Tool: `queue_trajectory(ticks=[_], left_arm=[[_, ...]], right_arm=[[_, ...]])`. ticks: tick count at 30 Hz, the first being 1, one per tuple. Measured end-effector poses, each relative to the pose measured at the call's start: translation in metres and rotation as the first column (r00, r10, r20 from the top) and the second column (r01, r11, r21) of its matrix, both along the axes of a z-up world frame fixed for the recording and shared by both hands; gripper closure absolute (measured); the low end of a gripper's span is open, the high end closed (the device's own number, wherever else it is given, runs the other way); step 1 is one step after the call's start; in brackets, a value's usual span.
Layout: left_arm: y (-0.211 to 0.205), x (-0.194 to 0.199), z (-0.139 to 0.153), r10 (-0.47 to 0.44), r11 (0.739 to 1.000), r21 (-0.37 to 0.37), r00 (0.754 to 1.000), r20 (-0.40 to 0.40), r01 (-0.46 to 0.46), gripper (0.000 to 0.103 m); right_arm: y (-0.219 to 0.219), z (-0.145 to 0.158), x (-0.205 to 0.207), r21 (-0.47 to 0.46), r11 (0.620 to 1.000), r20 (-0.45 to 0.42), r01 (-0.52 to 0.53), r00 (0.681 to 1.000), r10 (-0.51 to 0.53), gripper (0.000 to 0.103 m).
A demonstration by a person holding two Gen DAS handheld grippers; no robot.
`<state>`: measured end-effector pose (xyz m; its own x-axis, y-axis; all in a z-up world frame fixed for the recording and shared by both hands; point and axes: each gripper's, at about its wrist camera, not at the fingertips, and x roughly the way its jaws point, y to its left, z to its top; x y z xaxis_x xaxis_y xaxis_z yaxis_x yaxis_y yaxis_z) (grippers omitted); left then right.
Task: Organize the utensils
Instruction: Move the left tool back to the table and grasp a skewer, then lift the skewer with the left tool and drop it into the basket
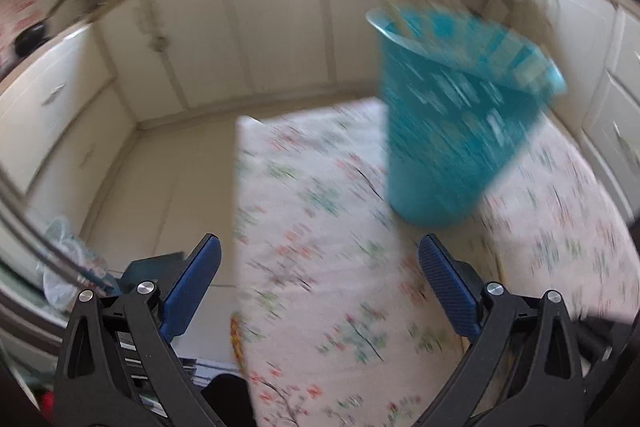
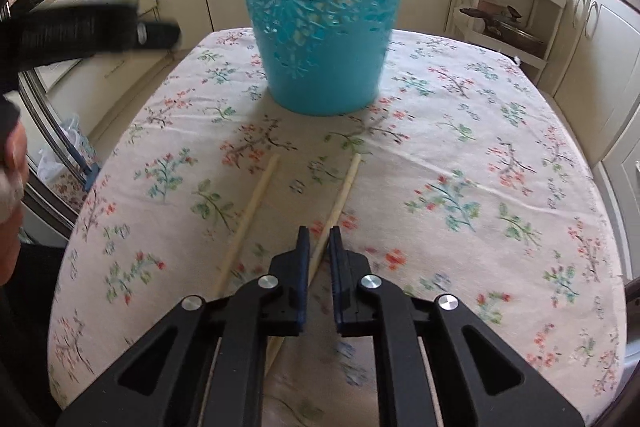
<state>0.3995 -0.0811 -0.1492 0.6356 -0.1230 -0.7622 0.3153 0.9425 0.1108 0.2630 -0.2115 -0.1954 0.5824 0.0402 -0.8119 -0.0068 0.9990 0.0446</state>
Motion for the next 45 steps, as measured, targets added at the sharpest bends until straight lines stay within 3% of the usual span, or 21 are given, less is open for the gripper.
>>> queue_trajectory(ticks=[5,10,14,19,21,26,42,45], left_arm=[[-0.027,-0.028,-0.030,-0.144,0.990,-0.012,0.983,-0.118,0.143,0.008],[-0.046,-0.046,-0.050,-0.176,0.984,0.003,0.971,-0.161,0.179,0.013],[-0.054,-0.050,-0.063,-0.167,0.984,0.031,0.968,-0.186,0.176,0.037],[-0.057,-0.051,-0.065,-0.192,0.981,-0.016,0.962,-0.197,0.192,0.062],[-0.060,-0.052,-0.064,-0.203,0.979,-0.024,0.960,-0.195,0.203,0.077],[-0.069,-0.054,-0.063,-0.240,0.971,-0.028,0.951,-0.193,0.239,0.094],[-0.074,-0.058,-0.056,-0.272,0.961,-0.012,0.944,-0.184,0.275,0.098],[-0.072,-0.059,-0.044,-0.311,0.950,-0.072,0.930,-0.197,0.303,0.099]], right_arm=[[-0.030,0.001,-0.014,0.030,0.999,-0.012,0.044,0.999,-0.043,0.093],[-0.049,-0.001,-0.016,0.099,0.992,-0.007,0.081,0.997,-0.081,0.092],[-0.048,0.000,-0.014,0.102,0.992,0.003,0.073,0.997,-0.073,0.091],[-0.050,-0.001,-0.009,0.115,0.992,0.012,0.057,0.998,-0.059,0.091],[-0.050,-0.001,-0.006,0.114,0.993,0.011,0.043,0.999,-0.044,0.092],[-0.057,-0.002,-0.001,0.139,0.990,0.015,0.027,0.999,-0.030,0.094],[-0.066,-0.004,-0.002,0.218,0.975,0.035,0.037,0.998,-0.046,0.094],[-0.067,-0.005,-0.002,0.228,0.973,0.035,0.038,0.998,-0.047,0.094]])
